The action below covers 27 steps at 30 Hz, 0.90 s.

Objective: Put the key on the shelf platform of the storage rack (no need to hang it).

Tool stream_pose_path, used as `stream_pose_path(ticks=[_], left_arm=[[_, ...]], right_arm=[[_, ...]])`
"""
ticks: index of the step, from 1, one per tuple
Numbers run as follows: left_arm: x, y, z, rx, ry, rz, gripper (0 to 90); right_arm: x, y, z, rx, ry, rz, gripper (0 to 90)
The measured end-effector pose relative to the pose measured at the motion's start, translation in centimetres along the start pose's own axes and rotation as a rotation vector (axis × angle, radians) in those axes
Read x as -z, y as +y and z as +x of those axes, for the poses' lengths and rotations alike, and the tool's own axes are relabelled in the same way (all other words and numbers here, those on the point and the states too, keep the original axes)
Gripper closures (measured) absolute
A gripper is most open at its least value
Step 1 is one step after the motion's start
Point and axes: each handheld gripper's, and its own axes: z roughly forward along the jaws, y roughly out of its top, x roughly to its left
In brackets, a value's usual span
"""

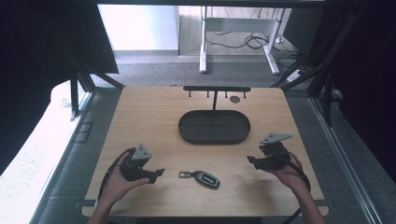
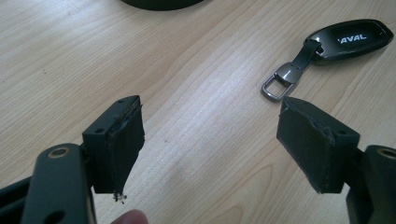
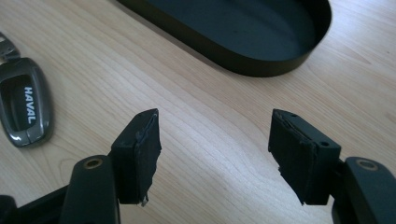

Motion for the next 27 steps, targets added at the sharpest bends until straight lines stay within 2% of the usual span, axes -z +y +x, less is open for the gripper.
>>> stream_pose_path(ticks=[3, 5, 10, 18, 25, 27], left_arm=[[-0.1, 0.0, -0.1, 0.0, -0.003, 0.005, 23.3], [-0.1, 0.0, -0.1, -0.002, -0.004, 0.007, 23.4], [-0.1, 0.0, -0.2, -0.002, -0.007, 0.006, 23.4], [-0.5, 0.0, -0.3, -0.011, -0.014, 0.021, 23.4], [-0.6, 0.0, -0.4, -0.015, -0.015, 0.025, 23.3], [-0.7, 0.0, -0.4, -0.017, -0.015, 0.026, 23.3]], right_arm=[[-0.2, 0.6, 0.6, 0.037, 0.006, 0.03, 34.1], [-0.3, 1.1, 1.2, 0.067, 0.027, 0.044, 34.6], [-0.5, 1.9, 2.4, 0.108, 0.058, 0.055, 35.7], [-1.1, 3.1, 3.7, 0.158, 0.104, 0.086, 37.1], [-1.5, 3.8, 4.3, 0.184, 0.113, 0.104, 37.2], [-1.7, 4.0, 4.6, 0.185, 0.13, 0.1, 37.6]])
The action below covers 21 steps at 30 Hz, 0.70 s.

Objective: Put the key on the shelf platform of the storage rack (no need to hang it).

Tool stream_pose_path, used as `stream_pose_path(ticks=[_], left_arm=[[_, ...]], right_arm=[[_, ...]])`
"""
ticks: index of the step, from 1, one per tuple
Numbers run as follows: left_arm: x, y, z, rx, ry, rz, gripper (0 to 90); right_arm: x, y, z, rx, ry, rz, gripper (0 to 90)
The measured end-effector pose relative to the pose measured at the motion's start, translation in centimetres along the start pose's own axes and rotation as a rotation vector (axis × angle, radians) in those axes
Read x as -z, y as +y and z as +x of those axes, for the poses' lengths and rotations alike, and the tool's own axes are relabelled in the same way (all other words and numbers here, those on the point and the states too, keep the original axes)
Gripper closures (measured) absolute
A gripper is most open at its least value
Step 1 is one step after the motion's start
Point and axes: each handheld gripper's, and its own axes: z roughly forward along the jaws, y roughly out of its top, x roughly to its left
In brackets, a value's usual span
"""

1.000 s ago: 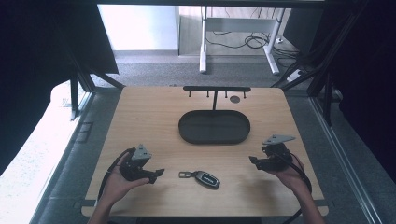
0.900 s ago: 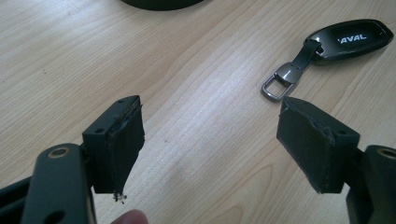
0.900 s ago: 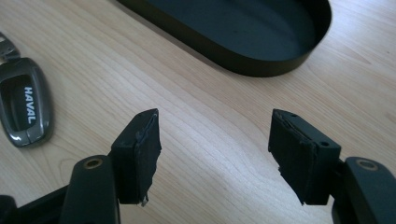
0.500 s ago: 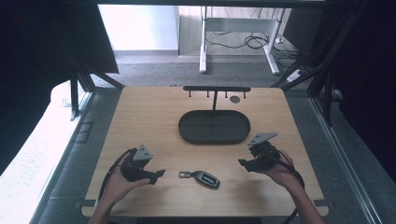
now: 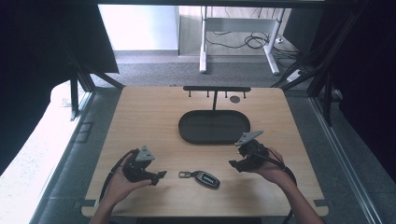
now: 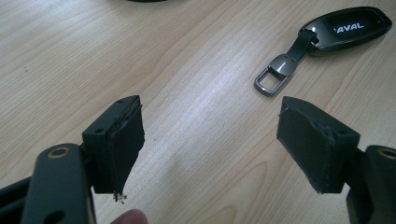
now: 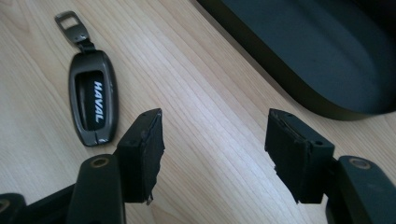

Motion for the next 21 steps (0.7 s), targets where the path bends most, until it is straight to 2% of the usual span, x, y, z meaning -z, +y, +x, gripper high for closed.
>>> stream_pose_path(ticks=[7, 16, 21], left_arm=[[-0.1, 0.0, -0.1, -0.009, -0.002, 0.006, 23.3], [-0.2, 0.1, -0.2, -0.011, -0.003, 0.007, 23.3], [-0.2, 0.1, -0.2, -0.011, -0.004, 0.006, 23.3]], right_arm=[[-0.4, 0.7, 0.6, 0.027, 0.016, 0.017, 37.4], [-0.3, 2.2, 1.6, 0.051, 0.037, 0.004, 37.4], [-1.2, 3.2, 2.3, 0.079, 0.05, 0.018, 37.3]])
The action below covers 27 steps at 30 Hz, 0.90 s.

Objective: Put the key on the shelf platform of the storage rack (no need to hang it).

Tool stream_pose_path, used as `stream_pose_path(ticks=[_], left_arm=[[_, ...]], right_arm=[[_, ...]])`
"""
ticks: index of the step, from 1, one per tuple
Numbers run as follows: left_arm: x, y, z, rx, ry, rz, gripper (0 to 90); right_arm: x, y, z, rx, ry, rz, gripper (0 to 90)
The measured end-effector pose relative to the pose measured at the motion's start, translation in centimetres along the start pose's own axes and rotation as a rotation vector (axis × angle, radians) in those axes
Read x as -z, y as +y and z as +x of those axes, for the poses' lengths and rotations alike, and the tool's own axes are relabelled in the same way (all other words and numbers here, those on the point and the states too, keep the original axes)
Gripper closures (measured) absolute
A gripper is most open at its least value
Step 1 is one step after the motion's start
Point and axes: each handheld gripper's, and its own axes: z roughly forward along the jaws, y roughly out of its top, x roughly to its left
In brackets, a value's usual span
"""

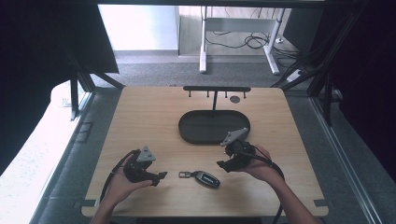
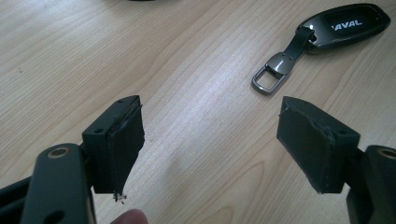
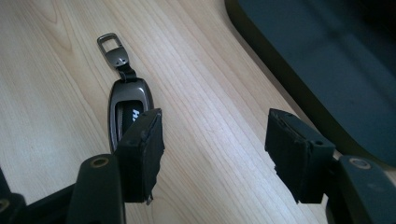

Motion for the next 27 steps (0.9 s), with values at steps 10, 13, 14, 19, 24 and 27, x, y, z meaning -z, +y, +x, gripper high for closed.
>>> stream_pose_path(ticks=[10, 13, 14, 19, 24, 27], left_arm=[[0.0, 0.0, 0.0, 0.0, -0.001, 0.002, 23.3], [-0.1, 0.0, -0.1, 0.003, -0.001, 0.005, 23.3], [-0.1, 0.0, -0.1, 0.002, -0.001, 0.005, 23.2], [-0.1, 0.0, 0.0, 0.001, -0.001, 0.006, 23.2], [-0.2, 0.0, 0.0, 0.001, -0.002, 0.006, 23.2], [-0.2, -0.1, 0.0, 0.001, -0.002, 0.006, 23.2]], right_arm=[[-1.3, 1.1, 0.7, 0.024, 0.024, 0.02, 37.1], [-1.6, 1.3, 0.9, 0.028, 0.032, 0.027, 37.1], [-1.8, 1.5, 1.0, 0.037, 0.036, 0.032, 37.0], [-2.2, 1.8, 1.3, 0.043, 0.044, 0.034, 36.9], [-2.7, 2.3, 1.7, 0.052, 0.056, 0.041, 36.6], [-2.9, 2.4, 1.7, 0.058, 0.064, 0.041, 36.5]])
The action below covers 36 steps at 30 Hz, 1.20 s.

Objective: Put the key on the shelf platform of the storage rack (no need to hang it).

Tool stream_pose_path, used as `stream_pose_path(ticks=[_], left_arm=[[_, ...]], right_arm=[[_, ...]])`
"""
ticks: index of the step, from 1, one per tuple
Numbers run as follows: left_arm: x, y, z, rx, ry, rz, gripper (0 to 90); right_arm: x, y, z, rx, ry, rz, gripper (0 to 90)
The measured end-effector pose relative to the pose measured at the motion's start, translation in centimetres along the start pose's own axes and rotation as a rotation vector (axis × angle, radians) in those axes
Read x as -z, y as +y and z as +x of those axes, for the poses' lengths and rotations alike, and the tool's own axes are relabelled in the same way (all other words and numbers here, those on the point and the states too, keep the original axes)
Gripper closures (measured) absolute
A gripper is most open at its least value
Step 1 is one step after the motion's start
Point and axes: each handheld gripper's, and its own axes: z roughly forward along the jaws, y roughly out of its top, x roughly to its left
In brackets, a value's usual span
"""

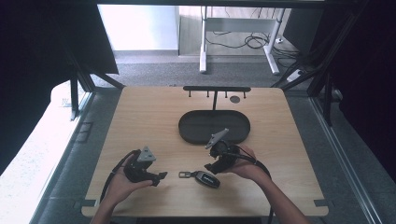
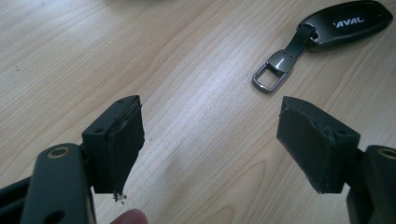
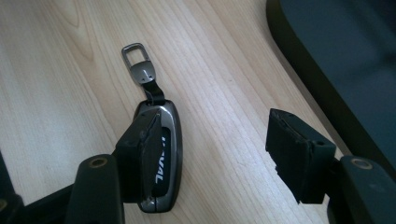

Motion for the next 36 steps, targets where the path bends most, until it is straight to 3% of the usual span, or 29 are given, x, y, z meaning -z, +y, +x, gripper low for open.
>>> stream_pose_path(ticks=[26, 36], left_arm=[[0.1, -0.1, 0.2, 0.004, -0.002, -0.002, 23.3], [0.0, -0.1, 0.2, 0.006, -0.002, -0.002, 23.3]], right_arm=[[-3.0, 1.6, 1.7, 0.039, 0.055, 0.039, 35.2], [-4.4, 0.9, 2.8, 0.043, 0.073, 0.077, 33.9]])
